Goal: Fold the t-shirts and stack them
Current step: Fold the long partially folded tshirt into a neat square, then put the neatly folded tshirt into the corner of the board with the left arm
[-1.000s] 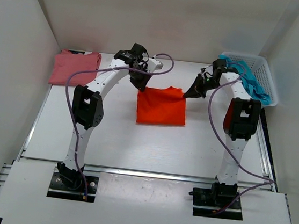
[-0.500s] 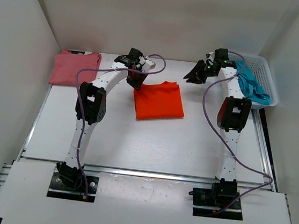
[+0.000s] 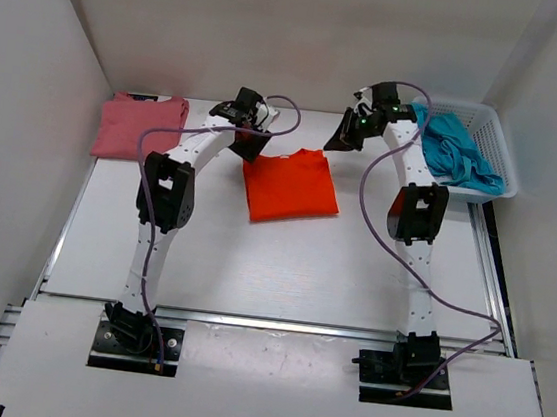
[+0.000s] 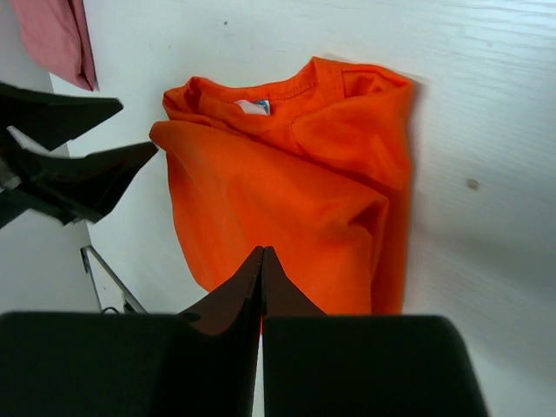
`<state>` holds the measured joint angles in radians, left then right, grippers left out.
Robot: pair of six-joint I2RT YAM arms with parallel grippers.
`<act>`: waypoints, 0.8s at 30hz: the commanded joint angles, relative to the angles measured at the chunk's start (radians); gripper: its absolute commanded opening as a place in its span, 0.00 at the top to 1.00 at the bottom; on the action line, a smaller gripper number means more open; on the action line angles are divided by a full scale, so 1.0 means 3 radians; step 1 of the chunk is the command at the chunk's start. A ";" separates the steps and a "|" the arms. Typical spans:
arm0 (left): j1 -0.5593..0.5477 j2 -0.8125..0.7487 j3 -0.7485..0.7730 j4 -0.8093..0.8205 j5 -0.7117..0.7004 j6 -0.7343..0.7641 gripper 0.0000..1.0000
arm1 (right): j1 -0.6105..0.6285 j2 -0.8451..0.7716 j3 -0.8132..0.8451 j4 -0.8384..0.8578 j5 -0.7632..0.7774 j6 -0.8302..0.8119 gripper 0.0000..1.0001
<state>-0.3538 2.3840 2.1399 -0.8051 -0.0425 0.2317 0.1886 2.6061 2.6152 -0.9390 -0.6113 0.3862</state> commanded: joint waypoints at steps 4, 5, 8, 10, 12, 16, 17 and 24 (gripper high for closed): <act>0.0003 -0.0798 -0.0552 -0.0103 0.0545 -0.0026 0.29 | 0.0015 0.0363 0.0491 -0.0296 -0.0023 -0.0131 1.00; 0.0013 -0.0834 -0.0684 -0.0169 0.0743 -0.0046 0.27 | 0.0021 0.0369 0.0542 -0.0352 0.0038 -0.0208 1.00; 0.0019 -0.0921 -0.0970 -0.0139 0.1097 -0.0143 0.22 | 0.0046 0.0374 0.0624 -0.0515 0.0247 -0.0285 1.00; 0.0004 -0.0962 -0.1124 -0.0073 0.1266 -0.0291 0.16 | 0.0046 0.0394 0.0665 -0.0633 0.0375 -0.0296 1.00; 0.0044 -0.1043 -0.1379 0.0060 0.1460 -0.0566 0.13 | 0.0046 0.0400 0.0681 -0.0689 0.0467 -0.0321 1.00; 0.0106 -0.1131 -0.1743 0.0347 0.1487 -0.0941 0.12 | 0.0077 0.0191 0.0686 -0.1077 0.1044 -0.0428 1.00; 0.0090 -0.1121 -0.1754 0.0367 0.1451 -0.0941 0.12 | 0.0102 0.0099 0.0676 -0.1220 0.1238 -0.0454 1.00; 0.0106 -0.0988 -0.1667 0.0520 0.1363 -0.1258 0.08 | 0.0220 -0.0628 0.0370 -0.1318 0.1613 -0.0383 0.97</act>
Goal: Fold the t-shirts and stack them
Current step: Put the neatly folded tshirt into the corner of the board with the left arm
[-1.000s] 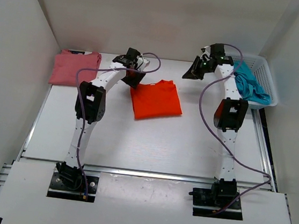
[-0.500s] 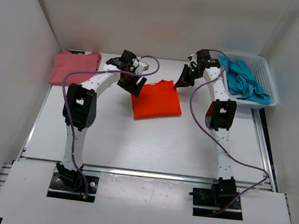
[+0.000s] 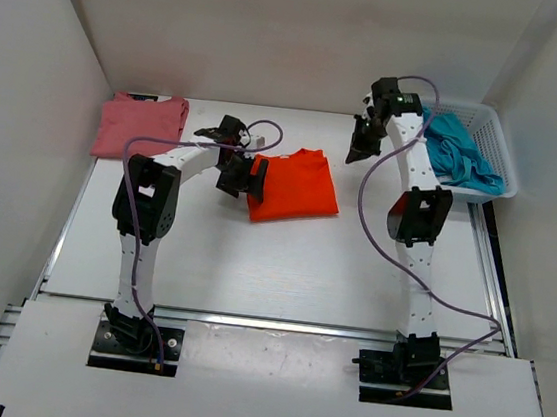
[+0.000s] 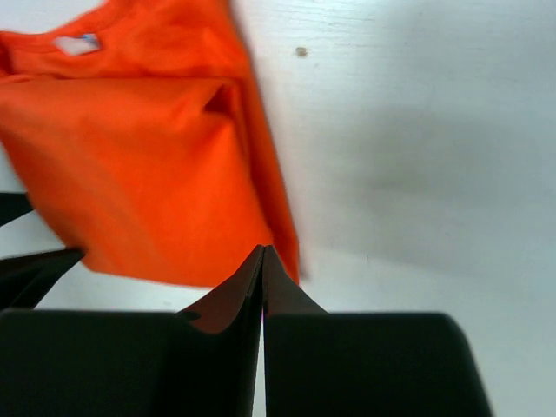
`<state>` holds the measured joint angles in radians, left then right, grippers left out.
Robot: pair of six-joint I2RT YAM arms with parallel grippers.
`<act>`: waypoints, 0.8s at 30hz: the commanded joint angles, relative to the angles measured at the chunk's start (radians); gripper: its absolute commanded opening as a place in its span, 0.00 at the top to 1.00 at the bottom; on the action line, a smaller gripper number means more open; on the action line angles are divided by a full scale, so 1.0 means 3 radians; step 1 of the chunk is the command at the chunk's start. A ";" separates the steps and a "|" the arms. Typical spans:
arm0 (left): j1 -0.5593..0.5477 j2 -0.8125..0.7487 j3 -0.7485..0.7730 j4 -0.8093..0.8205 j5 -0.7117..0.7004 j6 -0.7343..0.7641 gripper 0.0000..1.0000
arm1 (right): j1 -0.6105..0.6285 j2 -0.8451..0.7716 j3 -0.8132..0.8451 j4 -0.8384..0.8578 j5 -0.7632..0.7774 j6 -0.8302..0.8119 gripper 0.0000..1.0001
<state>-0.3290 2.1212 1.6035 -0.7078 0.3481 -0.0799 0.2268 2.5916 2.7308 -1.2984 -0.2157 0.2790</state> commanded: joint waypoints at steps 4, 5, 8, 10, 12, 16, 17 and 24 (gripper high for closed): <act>0.0089 -0.0015 0.0106 0.0294 0.0154 -0.0449 0.07 | 0.0164 -0.0830 -0.0266 -0.0131 0.0483 -0.0035 0.99; 0.0094 0.0001 0.0106 0.0289 0.0123 -0.0500 0.07 | 0.0215 -0.0831 -0.0282 -0.0136 0.0514 -0.0035 0.98; 0.0161 0.0134 0.0095 0.0273 0.0199 -0.0623 0.07 | 0.0205 -0.0902 -0.0344 -0.0126 0.0576 -0.0025 0.99; 0.0156 0.0241 0.0126 0.0294 0.0301 -0.0679 0.01 | 0.0180 -0.0811 -0.0349 -0.0121 0.0530 0.0010 0.99; 0.0156 0.0323 0.0172 0.0299 0.0368 -0.0705 0.01 | 0.0144 -0.0658 -0.0333 -0.0105 0.0438 0.0031 0.99; 0.0151 0.0435 0.0172 0.0365 0.0517 -0.0859 0.02 | 0.0006 -0.0111 0.0114 -0.0110 0.0198 0.0128 0.99; 0.0176 0.0456 0.0162 0.0355 0.0527 -0.0889 0.03 | -0.0019 -0.0029 0.0208 -0.0151 0.0162 0.0133 1.00; 0.0141 0.0543 0.0131 0.0381 0.0461 -0.0879 0.05 | -0.0030 0.0309 0.0091 -0.0141 -0.0129 0.0174 0.97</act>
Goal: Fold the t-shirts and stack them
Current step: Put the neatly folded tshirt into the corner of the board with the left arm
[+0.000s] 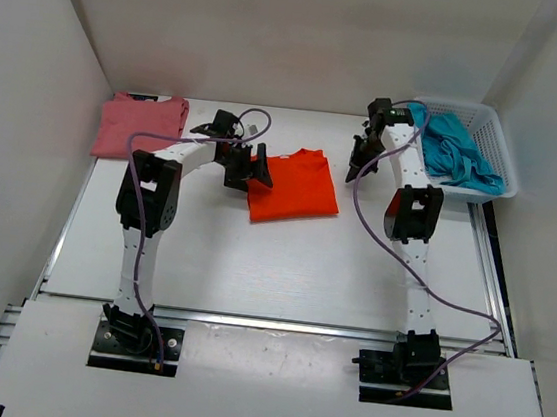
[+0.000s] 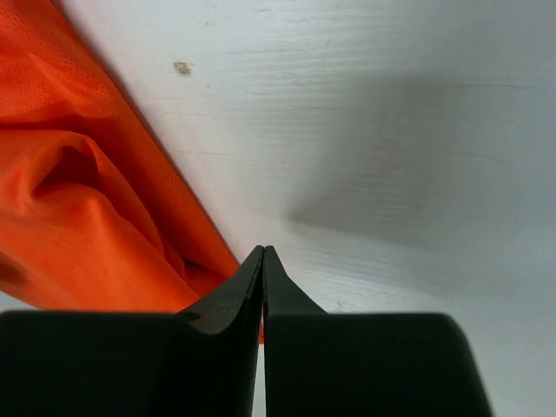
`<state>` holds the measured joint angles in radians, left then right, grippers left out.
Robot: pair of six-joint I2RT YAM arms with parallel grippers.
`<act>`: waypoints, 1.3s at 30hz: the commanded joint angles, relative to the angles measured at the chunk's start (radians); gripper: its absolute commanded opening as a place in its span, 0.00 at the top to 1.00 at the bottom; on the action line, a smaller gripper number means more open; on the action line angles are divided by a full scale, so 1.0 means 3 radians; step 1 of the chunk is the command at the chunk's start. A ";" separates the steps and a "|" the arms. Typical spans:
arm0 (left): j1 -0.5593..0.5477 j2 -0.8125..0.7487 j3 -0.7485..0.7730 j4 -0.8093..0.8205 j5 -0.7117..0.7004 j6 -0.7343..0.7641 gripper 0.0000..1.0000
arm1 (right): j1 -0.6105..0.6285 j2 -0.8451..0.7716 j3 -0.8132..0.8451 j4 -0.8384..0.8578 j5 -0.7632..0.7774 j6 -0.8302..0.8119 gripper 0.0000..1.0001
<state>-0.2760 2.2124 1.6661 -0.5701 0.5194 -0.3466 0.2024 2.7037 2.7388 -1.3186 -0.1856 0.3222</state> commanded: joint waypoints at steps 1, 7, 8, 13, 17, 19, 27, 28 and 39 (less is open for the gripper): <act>-0.0036 0.0259 -0.0082 -0.0084 -0.0085 0.0015 0.06 | 0.0062 -0.0019 0.0074 -0.0059 -0.0316 0.0036 0.97; -0.0046 0.0402 0.0066 -0.0068 -0.0151 0.0092 0.25 | 0.0138 0.0283 0.0263 -0.0038 -0.0582 0.0087 0.97; -0.0046 0.0428 0.0071 -0.0078 -0.0141 0.0102 0.30 | 0.0133 0.0304 0.0274 -0.0028 -0.0634 0.0092 0.98; -0.0026 0.0505 0.0142 -0.0022 0.0032 0.0173 0.70 | 0.0159 0.0258 0.0248 -0.0048 -0.0629 0.0102 0.97; 0.0030 0.0464 0.0249 -0.0037 -0.0048 0.0296 1.00 | 0.0057 0.0075 0.0264 -0.0079 -0.0491 0.0082 0.98; 0.0076 0.0362 0.0306 -0.0109 -0.0110 0.0392 1.00 | -0.0009 -0.0069 0.0198 -0.0079 -0.0460 0.0061 0.98; 0.0311 -0.0134 0.0480 -0.0415 -0.0877 0.1108 1.00 | -0.0148 -0.1382 -0.0987 -0.0069 0.0419 -0.0148 0.99; 0.0332 -0.0149 0.0561 -0.0507 -0.1009 0.1241 1.00 | -0.0178 -0.1495 -0.1100 -0.0074 0.0434 -0.0148 0.99; 0.0470 -0.0282 0.0792 -0.0345 -0.2400 0.2019 1.00 | -0.0122 -0.1664 -0.0917 -0.0058 0.0532 -0.0148 1.00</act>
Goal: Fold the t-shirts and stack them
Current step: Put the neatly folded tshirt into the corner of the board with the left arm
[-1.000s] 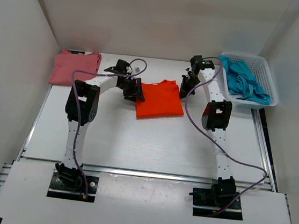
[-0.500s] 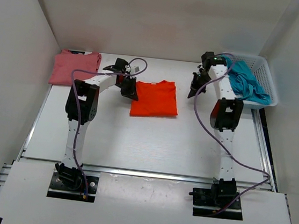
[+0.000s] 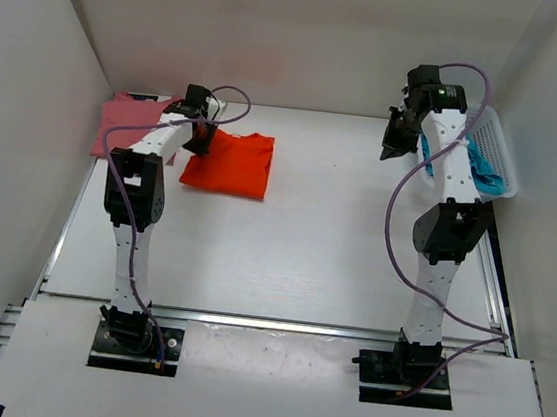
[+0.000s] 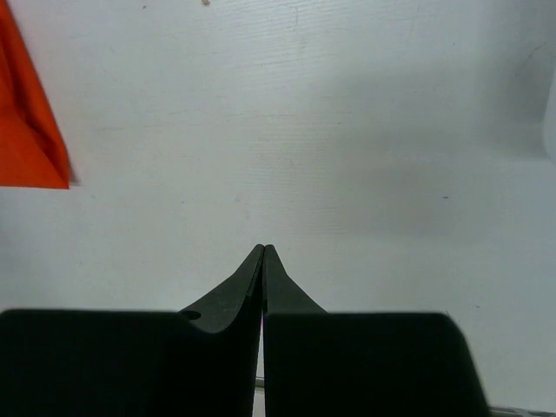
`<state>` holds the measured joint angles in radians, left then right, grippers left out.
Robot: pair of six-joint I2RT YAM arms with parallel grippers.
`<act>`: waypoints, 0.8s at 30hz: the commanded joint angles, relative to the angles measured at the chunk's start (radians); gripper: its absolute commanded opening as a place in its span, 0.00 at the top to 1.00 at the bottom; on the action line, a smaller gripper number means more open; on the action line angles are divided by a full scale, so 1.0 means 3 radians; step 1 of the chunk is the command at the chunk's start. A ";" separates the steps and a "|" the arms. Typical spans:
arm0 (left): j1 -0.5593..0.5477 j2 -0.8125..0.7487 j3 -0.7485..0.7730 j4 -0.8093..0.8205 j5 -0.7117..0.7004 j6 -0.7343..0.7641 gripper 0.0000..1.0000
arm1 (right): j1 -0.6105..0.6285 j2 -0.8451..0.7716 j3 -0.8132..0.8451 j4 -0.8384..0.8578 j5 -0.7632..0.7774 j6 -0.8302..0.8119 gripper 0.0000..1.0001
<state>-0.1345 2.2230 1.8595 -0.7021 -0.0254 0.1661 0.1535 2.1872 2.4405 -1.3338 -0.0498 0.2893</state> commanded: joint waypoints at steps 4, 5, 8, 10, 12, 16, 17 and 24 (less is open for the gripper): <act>-0.0007 -0.0272 0.0274 0.0310 -0.1054 0.0576 1.00 | 0.0076 0.0042 0.0087 -0.0013 0.0084 -0.0034 1.00; 0.0003 -0.0232 0.0321 0.0366 -0.1106 0.0617 1.00 | 0.0096 0.0037 0.0077 -0.0013 0.0074 -0.0069 1.00; 0.0049 -0.0160 0.0505 0.0479 -0.1403 0.0750 1.00 | 0.0091 0.0001 0.0031 -0.0023 0.0145 -0.0059 1.00; 0.0110 -0.0185 0.0500 0.0627 -0.1561 0.0877 1.00 | 0.0086 -0.0045 -0.0046 -0.0013 0.0140 -0.0054 1.00; 0.0156 -0.0236 0.0505 0.0790 -0.1648 0.0924 1.00 | 0.0092 -0.0071 -0.0107 -0.0013 0.0151 -0.0064 1.00; 0.0294 -0.0150 0.0633 0.0878 -0.1629 0.0955 1.00 | 0.0107 -0.0081 -0.0143 -0.0033 0.0166 -0.0024 1.00; 0.0325 -0.0149 0.0658 0.0868 -0.1659 0.0980 1.00 | 0.0117 -0.0076 -0.0148 -0.0038 0.0156 -0.0034 1.00; 0.0617 -0.0175 0.0607 0.1042 -0.1628 0.1026 1.00 | 0.0158 -0.0061 -0.0189 -0.0018 0.0161 -0.0039 1.00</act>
<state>0.0124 2.2234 2.0121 -0.4416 -0.4900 0.4606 0.1913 2.2066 2.3905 -1.3365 -0.0132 0.2806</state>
